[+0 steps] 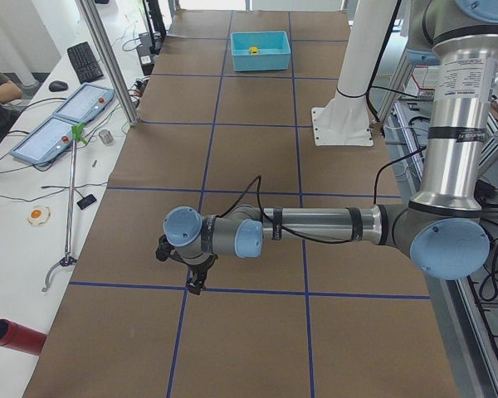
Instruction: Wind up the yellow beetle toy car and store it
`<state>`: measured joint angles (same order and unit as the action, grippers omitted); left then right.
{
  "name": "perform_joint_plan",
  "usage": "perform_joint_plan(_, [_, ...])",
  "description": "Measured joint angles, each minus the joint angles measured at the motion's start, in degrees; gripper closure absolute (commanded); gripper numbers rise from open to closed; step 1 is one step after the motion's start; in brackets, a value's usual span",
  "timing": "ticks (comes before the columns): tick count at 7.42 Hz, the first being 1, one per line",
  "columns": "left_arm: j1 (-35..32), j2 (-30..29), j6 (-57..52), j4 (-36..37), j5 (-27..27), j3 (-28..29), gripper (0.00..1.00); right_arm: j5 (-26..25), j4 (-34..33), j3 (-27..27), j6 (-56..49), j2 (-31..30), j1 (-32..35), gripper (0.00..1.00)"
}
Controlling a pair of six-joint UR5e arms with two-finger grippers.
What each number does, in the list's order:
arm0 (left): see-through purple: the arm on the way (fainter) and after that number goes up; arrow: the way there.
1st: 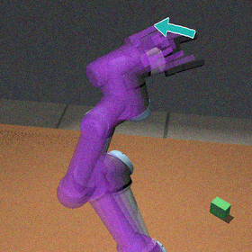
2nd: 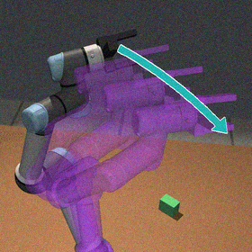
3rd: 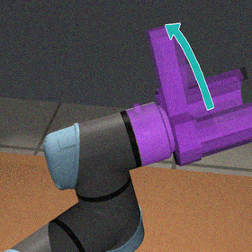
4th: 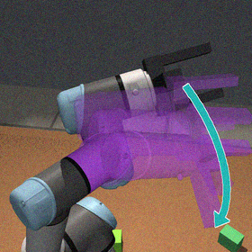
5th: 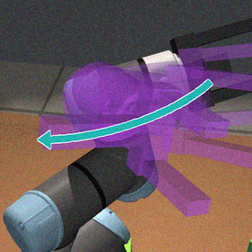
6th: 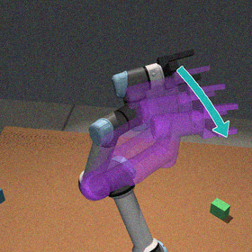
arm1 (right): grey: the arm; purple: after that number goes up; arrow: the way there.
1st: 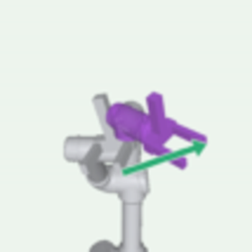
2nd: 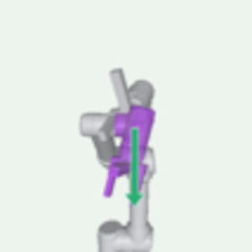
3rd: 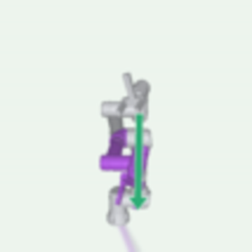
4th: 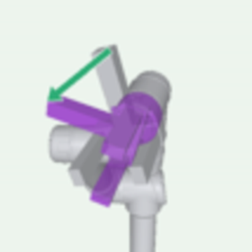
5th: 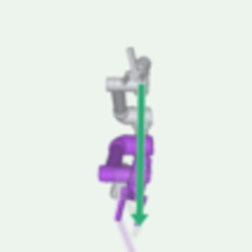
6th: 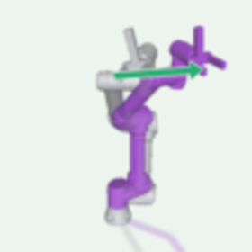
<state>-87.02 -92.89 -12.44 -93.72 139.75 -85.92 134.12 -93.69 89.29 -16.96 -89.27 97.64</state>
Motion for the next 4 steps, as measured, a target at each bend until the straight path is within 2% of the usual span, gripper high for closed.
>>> perform_joint_plan(4, [-1.0, 0.2, -1.1, -0.1, -0.6, -2.1, 0.0, -0.1, 0.0, 1.3, -2.0, -0.2, -2.4, 0.0])
